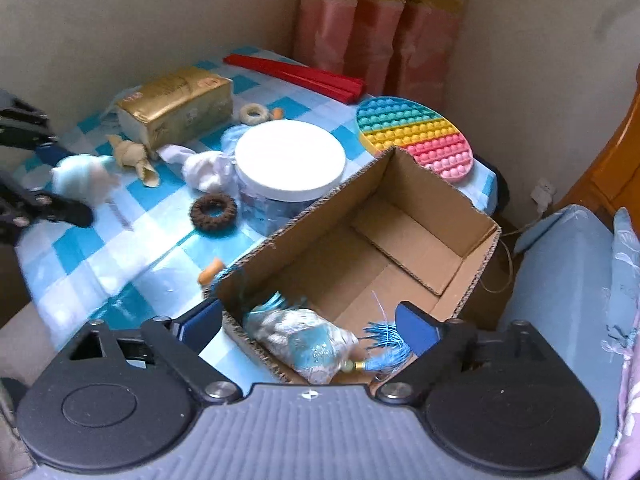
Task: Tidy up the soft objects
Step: 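Carry the sachet into the cardboard box and open the right gripper, then lower the blue toy into the cardboard box and open the left gripper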
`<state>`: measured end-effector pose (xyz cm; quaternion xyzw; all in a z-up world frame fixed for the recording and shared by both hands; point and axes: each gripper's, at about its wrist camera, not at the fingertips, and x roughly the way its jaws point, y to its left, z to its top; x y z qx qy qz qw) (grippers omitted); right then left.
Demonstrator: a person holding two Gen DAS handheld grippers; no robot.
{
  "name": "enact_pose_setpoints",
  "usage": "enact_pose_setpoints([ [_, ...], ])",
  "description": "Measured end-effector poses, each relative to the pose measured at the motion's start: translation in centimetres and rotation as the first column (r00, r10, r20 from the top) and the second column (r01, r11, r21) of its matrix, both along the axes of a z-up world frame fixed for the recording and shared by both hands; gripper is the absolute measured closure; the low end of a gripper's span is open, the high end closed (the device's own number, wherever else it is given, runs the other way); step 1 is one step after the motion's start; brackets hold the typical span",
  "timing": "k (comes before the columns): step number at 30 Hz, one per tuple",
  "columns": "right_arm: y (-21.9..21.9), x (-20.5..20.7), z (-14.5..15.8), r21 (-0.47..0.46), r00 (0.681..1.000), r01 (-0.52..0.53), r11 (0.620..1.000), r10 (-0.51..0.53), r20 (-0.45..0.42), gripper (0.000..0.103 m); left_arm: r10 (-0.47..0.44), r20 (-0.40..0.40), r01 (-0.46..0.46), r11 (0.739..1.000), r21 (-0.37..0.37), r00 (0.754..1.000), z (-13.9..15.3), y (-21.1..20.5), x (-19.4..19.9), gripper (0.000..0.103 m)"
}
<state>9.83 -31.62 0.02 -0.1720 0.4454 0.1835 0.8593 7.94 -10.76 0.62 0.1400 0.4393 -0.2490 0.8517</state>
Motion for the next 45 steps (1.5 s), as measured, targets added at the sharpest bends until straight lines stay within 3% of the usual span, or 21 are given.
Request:
enact_pose_setpoints([
  [5, -0.7, -1.4, 0.7, 0.049, 1.000, -0.027, 0.998, 0.027, -0.001, 0.000, -0.055, -0.003, 0.055, 0.998, 0.012, 0.998, 0.7, -2.5, 0.9, 0.060],
  [13, -1.5, -3.6, 0.6, 0.100, 0.999, -0.041, 0.994, 0.041, 0.004, 0.000, -0.198, -0.006, 0.198, 0.980, -0.006, 0.980, 2.5, -8.2, 3.1, 0.059],
  [21, -2.3, -4.5, 0.1, 0.122, 1.000, -0.011, 0.993, 0.010, 0.007, 0.000, -0.292, -0.032, 0.292, 0.957, -0.004, 0.956, 1.7, -14.1, 6.3, 0.059],
  [23, -2.5, -4.6, 0.1, 0.123, 1.000, -0.006, 0.992, 0.005, 0.011, 0.000, -0.298, -0.036, 0.298, 0.954, -0.002, 0.954, 1.4, -14.9, 6.8, 0.058],
  [25, -2.7, -4.7, 0.2, 0.129, 1.000, -0.003, 0.992, 0.002, 0.010, 0.000, -0.299, -0.035, 0.300, 0.954, -0.001, 0.953, 1.1, -15.4, 7.2, 0.047],
  [31, -2.6, -4.8, 0.1, 0.133, 1.000, -0.005, 0.991, 0.004, 0.013, 0.000, -0.283, 0.010, 0.283, 0.959, -0.003, 0.959, 1.5, -14.7, 6.6, 0.023],
  [36, -2.1, -5.2, 0.3, 0.135, 1.000, -0.002, 0.991, -0.001, 0.019, 0.000, -0.268, 0.043, 0.269, 0.963, -0.020, 0.962, 2.3, -12.9, 5.4, 0.016],
  [45, -0.4, -7.0, 0.7, 0.153, 0.998, 0.039, 0.987, -0.044, 0.033, 0.000, -0.225, 0.099, 0.228, 0.973, -0.021, 0.969, 2.0, -8.5, 2.5, 0.016],
])
